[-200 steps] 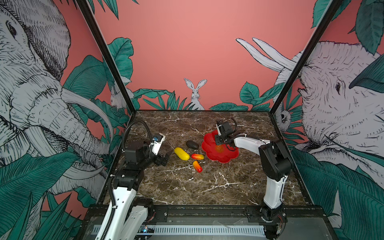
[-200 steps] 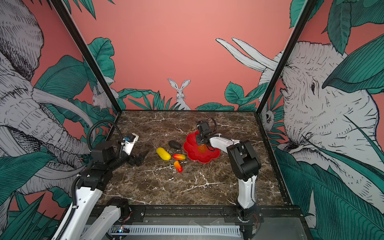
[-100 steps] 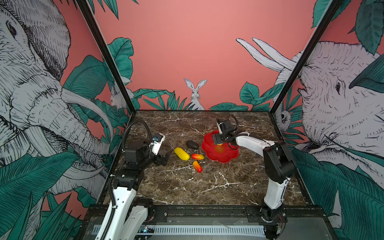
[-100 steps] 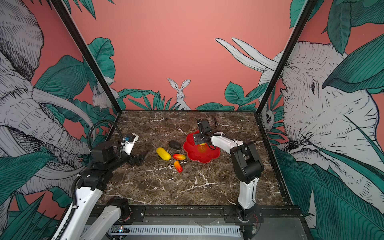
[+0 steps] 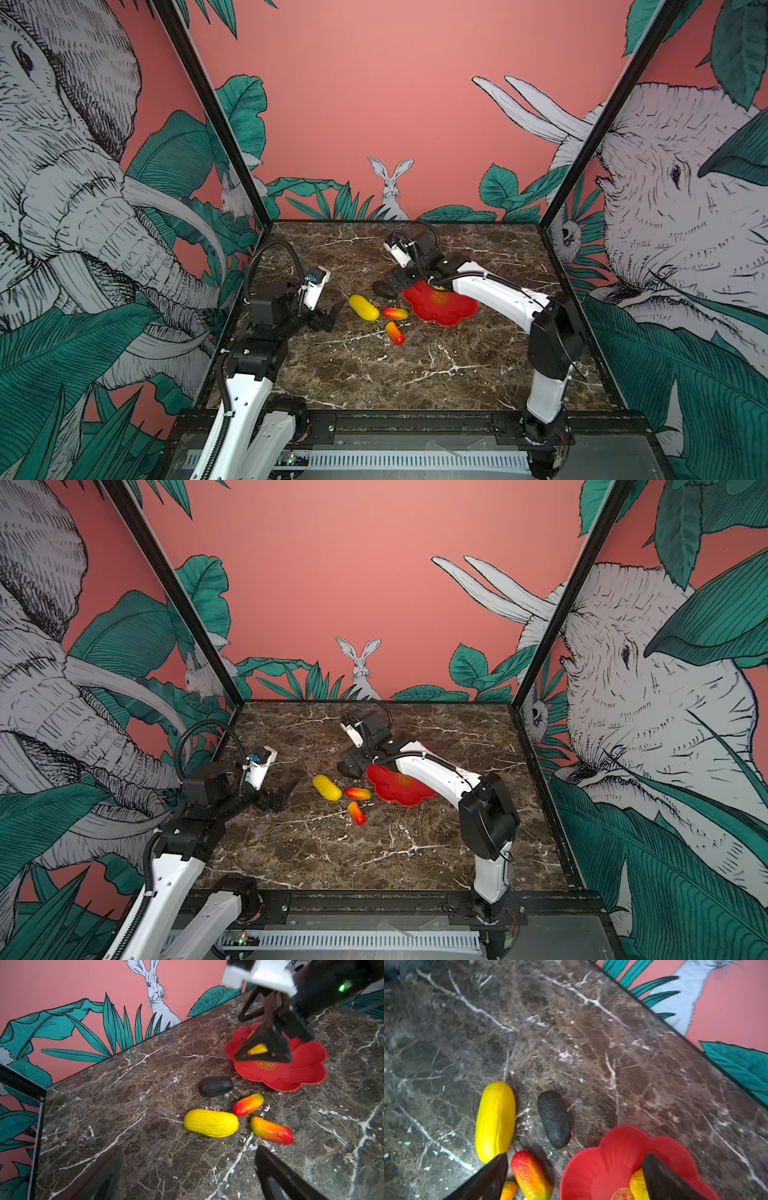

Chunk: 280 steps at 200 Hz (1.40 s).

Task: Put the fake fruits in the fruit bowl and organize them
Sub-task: 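Move the right gripper to the dark avocado and grasp it, then carry the avocado with the right gripper into the bowl beside the apple and release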

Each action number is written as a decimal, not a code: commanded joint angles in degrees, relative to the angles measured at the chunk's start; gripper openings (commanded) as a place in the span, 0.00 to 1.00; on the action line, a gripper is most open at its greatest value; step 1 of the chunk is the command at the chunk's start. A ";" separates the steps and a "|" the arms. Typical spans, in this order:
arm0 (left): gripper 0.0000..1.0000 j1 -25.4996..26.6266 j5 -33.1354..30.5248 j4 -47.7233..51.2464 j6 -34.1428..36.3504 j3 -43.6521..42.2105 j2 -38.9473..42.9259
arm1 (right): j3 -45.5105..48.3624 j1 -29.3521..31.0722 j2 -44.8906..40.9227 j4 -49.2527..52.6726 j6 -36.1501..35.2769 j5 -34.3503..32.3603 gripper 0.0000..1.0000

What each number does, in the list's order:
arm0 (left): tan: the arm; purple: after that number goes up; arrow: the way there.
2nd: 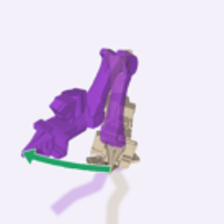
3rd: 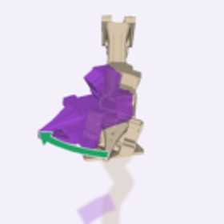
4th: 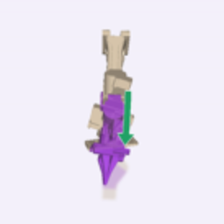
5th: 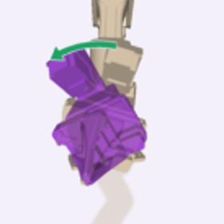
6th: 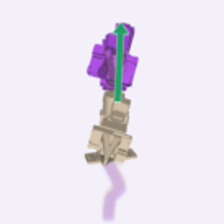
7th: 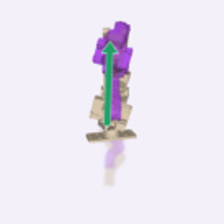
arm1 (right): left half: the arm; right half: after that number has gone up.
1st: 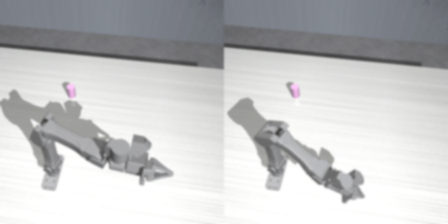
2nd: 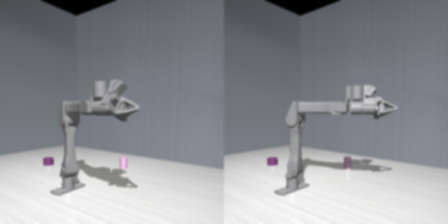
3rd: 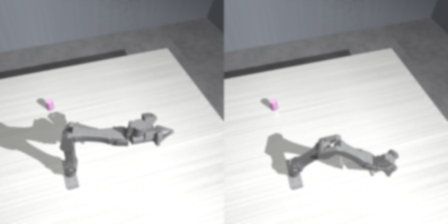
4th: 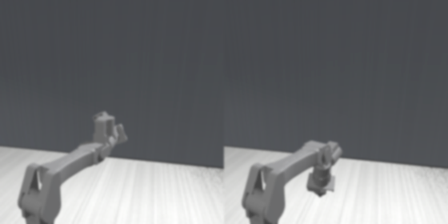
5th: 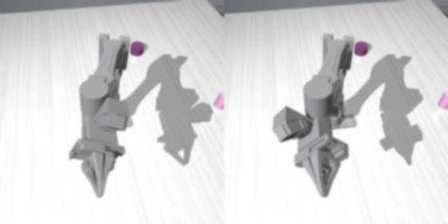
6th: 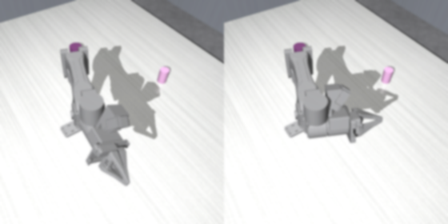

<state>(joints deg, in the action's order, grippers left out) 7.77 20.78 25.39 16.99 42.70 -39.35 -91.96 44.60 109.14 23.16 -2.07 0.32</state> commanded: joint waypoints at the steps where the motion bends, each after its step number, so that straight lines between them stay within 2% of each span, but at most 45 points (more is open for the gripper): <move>1: 1.00 -0.30 0.83 -0.57 0.14 -0.60 0.90 | -3.27 0.92 5.23 1.48 -2.35 3.33 1.00; 47: 1.00 -0.32 0.78 -0.51 0.14 -0.65 1.02 | -8.54 1.45 14.24 0.29 -0.40 6.70 1.00; 98: 1.00 -0.29 1.28 -0.51 0.14 -0.60 0.55 | -7.59 1.43 18.38 -3.83 1.88 4.01 0.97; 138: 1.00 -0.30 1.28 -0.36 0.23 -0.51 0.29 | -8.72 1.45 21.10 -3.27 2.84 2.45 0.88; 166: 1.00 -0.30 1.34 -0.43 0.23 -0.43 0.28 | -9.10 1.46 21.77 -3.65 2.90 2.32 0.77; 202: 1.00 -0.30 1.35 -0.34 0.30 -0.42 0.35 | -10.18 1.43 22.08 -2.96 3.03 2.41 0.50; 254: 1.00 -0.30 1.32 -0.40 0.32 -0.47 0.53 | -11.44 1.54 19.68 -0.92 2.77 2.47 0.32; 280: 1.00 -0.30 1.37 -0.42 0.32 -0.51 0.62 | -11.33 1.56 15.20 0.90 2.35 2.51 0.25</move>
<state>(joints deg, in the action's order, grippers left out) 7.77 21.50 25.39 16.97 42.70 -39.31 -102.00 46.09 130.41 22.24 0.80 3.42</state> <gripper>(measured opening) 0.996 0.418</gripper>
